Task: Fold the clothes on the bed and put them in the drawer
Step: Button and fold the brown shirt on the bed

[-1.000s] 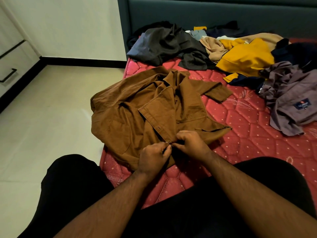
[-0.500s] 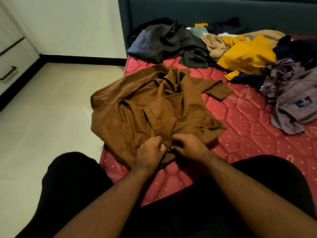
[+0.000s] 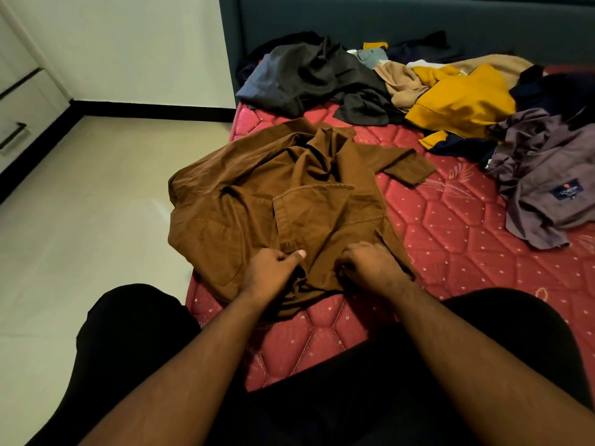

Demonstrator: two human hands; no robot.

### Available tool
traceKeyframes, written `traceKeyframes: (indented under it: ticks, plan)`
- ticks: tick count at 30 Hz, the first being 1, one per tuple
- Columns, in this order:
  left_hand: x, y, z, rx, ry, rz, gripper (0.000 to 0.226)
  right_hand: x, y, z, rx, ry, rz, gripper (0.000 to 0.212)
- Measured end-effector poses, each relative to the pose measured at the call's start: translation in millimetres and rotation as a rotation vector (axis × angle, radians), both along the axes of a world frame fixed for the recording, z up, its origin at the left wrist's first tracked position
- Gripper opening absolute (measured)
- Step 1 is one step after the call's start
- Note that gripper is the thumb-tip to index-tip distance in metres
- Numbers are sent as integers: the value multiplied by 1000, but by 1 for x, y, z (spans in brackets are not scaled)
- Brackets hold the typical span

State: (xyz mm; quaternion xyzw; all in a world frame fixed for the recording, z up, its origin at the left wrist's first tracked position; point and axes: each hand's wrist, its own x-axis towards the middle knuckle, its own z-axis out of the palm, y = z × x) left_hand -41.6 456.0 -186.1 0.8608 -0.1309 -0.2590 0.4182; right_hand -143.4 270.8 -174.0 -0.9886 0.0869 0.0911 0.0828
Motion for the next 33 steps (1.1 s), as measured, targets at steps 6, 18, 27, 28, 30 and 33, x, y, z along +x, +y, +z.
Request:
traceKeyframes:
  ticks: [6, 18, 27, 28, 30, 33]
  plan:
    - [-2, -20, -3, -360, 10, 216, 34, -3, -1, 11, 230, -184, 55, 29]
    - [-38, -40, -24, -372, -240, -13, 17, -9, -9, 26, 153, -162, 44, 23]
    - [-35, -33, -35, -436, -174, -120, 16, -12, -15, 22, 219, -105, 39, 17]
    - [-35, -33, -33, -471, -105, -105, 16, -12, -13, 20, 207, -100, 50, 18]
    - [-34, -32, -29, -522, 0, -67, 19, -10, -8, 15, 148, -42, 64, 22]
    - [-34, -30, -28, -552, 80, -9, 22, -6, 1, 13, 47, 28, 89, 21]
